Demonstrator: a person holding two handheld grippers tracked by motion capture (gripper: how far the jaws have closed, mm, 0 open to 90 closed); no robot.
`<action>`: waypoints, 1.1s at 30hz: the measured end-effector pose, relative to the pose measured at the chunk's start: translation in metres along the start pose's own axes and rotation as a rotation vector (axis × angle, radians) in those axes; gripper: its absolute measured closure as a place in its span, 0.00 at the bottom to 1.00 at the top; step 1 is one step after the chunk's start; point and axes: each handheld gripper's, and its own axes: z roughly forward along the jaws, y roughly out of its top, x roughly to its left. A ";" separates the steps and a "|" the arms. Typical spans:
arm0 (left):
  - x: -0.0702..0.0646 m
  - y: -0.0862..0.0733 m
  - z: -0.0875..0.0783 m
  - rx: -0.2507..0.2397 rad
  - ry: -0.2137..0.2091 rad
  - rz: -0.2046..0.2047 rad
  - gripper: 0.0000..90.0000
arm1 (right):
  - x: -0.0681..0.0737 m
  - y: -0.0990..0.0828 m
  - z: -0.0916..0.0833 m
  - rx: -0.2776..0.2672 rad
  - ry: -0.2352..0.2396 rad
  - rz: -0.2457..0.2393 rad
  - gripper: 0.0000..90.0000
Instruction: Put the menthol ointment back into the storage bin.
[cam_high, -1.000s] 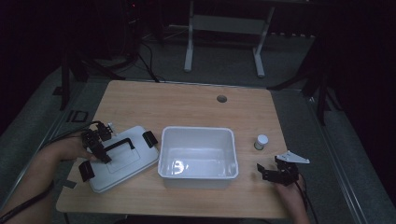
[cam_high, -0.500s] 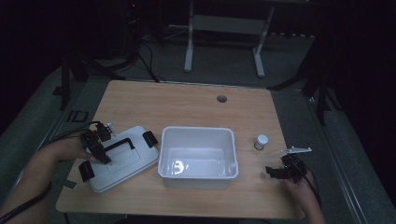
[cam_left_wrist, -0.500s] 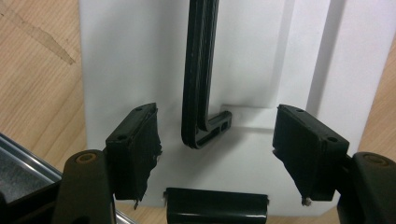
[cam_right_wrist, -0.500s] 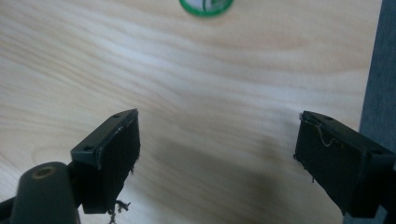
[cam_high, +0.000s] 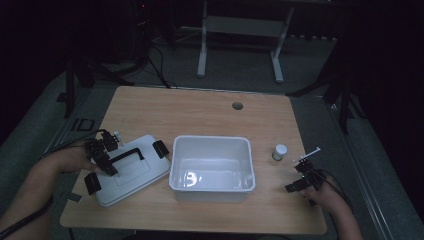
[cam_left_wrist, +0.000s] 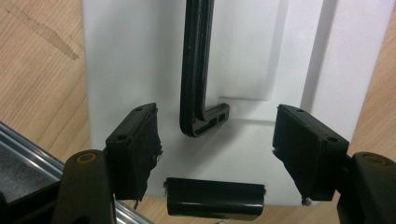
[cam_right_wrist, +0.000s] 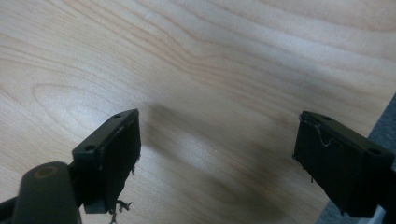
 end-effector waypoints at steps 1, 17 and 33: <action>0.000 0.000 -0.001 0.001 0.000 0.002 0.35 | 0.000 0.005 -0.002 0.024 0.003 -0.004 0.16; 0.000 -0.001 0.002 0.015 -0.004 0.009 0.35 | 0.002 0.055 -0.011 0.141 -0.009 -0.038 0.17; -0.002 0.001 0.004 0.012 -0.010 0.022 0.35 | -0.001 0.110 -0.024 0.091 0.010 -0.038 0.14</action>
